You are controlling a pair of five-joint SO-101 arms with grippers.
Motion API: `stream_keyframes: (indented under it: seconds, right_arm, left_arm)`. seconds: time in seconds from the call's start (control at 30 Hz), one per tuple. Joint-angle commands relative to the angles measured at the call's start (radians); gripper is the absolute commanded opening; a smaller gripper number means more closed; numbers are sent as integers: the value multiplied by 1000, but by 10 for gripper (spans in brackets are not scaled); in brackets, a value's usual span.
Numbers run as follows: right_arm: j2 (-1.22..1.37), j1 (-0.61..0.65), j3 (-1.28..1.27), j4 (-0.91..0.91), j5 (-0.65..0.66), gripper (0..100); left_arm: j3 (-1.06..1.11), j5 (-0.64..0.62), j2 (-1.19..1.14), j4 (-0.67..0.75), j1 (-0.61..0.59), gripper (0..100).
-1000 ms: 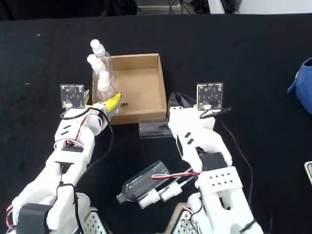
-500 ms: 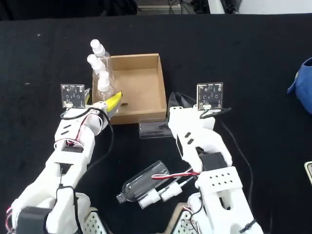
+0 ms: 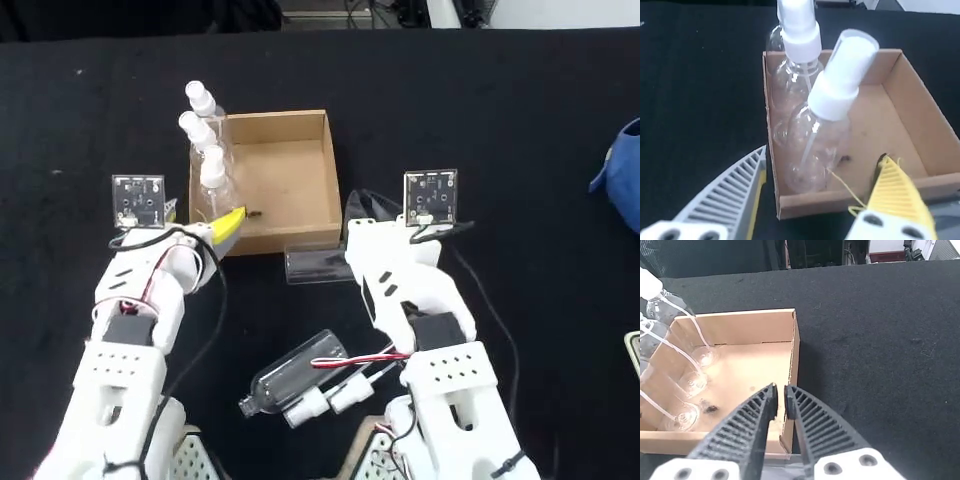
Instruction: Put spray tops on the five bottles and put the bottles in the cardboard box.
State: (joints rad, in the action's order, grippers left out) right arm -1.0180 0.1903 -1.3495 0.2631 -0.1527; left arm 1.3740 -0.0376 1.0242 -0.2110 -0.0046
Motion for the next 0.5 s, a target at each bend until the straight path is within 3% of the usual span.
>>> stream_keyframes:
  seconds: [0.0, 0.3, 0.47]
  right_arm:
    - [-12, 9, 4, -34, 9, 13]
    - [-12, 8, 4, -28, 9, 14]
    - [-18, 9, -16, -32, 9, 14]
  left_arm:
    - [-15, 9, 129, -189, 8, 214]
    - [-31, 25, 368, -601, -5, 213]
    - [-44, 215, 640, -818, 2, 213]
